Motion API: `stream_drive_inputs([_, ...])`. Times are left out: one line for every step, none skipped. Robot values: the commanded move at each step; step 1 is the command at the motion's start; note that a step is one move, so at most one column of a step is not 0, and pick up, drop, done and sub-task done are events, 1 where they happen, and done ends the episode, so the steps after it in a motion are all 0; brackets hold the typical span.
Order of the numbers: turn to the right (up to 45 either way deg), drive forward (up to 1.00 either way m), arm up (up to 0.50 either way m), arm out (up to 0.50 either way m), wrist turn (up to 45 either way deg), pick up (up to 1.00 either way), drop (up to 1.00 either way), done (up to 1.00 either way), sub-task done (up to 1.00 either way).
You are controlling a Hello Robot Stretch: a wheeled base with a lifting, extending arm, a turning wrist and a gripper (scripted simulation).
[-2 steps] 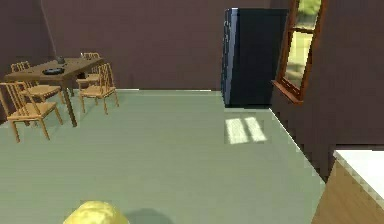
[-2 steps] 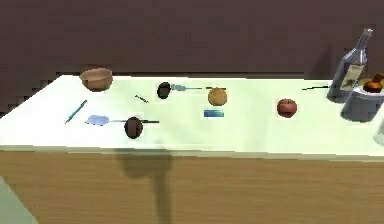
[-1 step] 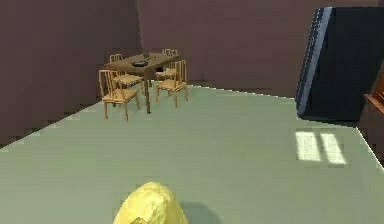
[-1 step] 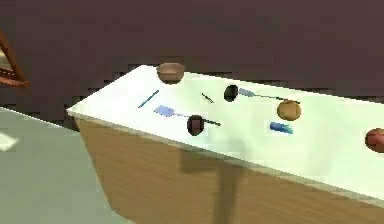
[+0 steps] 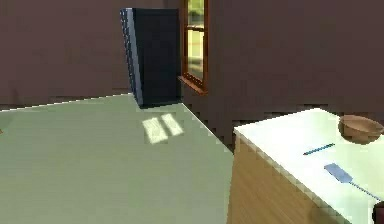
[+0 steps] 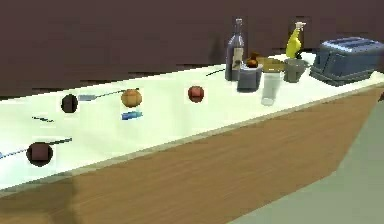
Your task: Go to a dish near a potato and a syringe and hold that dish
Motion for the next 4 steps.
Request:
stream_drive_inputs([0.0,0.90,0.00,0.00,0.0,0.00,0.00,0.00,0.00])
stream_drive_inputs([15.0,0.00,0.00,0.00,0.0,0.00,0.00,0.00,0.00])
stream_drive_inputs([0.0,0.20,0.00,0.00,0.0,0.00,0.00,0.00,0.00])
stream_drive_inputs([24.0,0.00,0.00,0.00,0.0,0.00,0.00,0.00,0.00])
